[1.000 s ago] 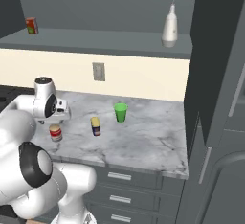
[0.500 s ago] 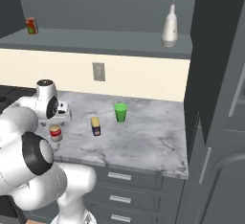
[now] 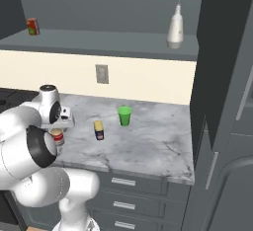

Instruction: Pick the cans from the counter and place them in their designated side in the cabinet.

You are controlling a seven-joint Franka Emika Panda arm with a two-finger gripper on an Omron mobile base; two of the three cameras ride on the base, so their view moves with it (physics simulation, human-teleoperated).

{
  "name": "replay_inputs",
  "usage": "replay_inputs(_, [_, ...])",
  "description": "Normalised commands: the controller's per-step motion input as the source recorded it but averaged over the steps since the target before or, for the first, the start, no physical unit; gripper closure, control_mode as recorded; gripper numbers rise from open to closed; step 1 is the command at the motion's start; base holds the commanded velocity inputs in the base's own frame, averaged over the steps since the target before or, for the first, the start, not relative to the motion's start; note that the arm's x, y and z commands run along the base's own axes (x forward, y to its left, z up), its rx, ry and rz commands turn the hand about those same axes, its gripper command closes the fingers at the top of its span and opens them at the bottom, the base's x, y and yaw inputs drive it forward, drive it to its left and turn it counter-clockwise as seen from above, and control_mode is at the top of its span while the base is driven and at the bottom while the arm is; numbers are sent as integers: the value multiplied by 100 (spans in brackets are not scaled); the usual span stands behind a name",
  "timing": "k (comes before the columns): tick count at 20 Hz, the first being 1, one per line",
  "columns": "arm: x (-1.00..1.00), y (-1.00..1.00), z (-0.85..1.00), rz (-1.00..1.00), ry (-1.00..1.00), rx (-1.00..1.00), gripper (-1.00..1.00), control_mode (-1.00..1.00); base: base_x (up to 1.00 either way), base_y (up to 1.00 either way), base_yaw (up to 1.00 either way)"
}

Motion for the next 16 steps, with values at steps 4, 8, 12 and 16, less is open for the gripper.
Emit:
replay_inputs(4, [8,5,-18,0,2,-2,-100,-100,0,0,0])
replay_inputs(8, [8,4,-17,0,1,-2,-100,-100,0,0,0])
replay_inputs(12, [8,2,-15,0,0,-2,-100,-100,0,0,0])
replay_inputs(16, [9,0,-14,0,0,-1,-100,-100,0,0,0])
